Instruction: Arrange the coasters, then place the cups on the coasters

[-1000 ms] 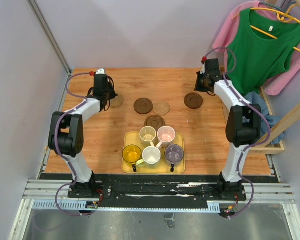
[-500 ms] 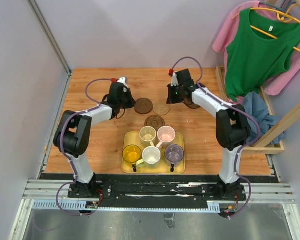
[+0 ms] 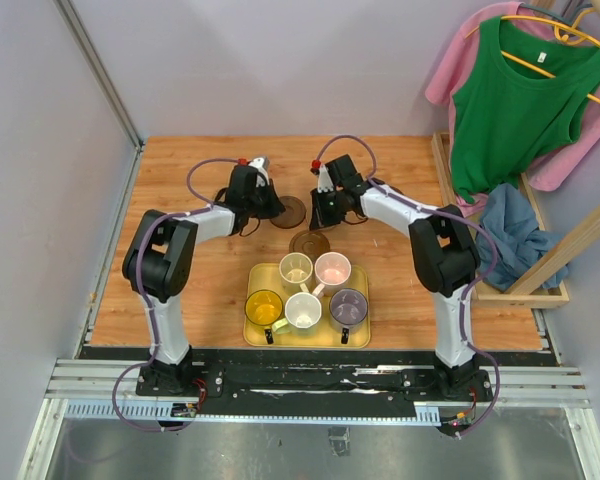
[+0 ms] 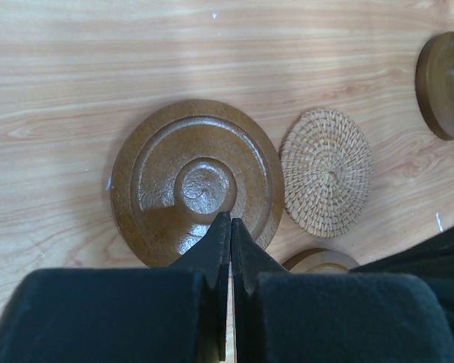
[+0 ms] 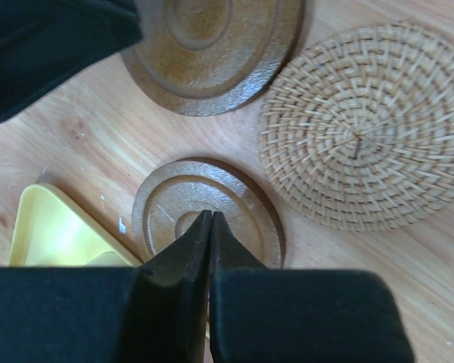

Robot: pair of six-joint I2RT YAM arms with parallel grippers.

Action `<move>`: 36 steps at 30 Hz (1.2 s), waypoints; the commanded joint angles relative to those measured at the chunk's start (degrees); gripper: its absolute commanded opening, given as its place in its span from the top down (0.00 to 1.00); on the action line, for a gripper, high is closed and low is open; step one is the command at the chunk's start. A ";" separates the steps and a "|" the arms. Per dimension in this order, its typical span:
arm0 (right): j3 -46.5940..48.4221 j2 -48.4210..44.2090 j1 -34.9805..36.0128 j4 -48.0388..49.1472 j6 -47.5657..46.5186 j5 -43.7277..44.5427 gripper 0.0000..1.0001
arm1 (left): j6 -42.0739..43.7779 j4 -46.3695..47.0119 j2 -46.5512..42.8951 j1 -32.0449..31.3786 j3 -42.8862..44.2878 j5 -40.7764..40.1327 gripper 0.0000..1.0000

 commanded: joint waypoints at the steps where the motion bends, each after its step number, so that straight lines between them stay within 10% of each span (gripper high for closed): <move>1: -1.21 0.81 2.83 0.34 0.88 -2.32 0.99 | -0.89 1.38 2.24 -0.16 1.98 3.14 0.99; 36: -11.34 -3.55 -9.08 -13.89 4.63 26.20 0.99 | 0.13 -1.09 7.08 -0.62 5.38 4.81 1.00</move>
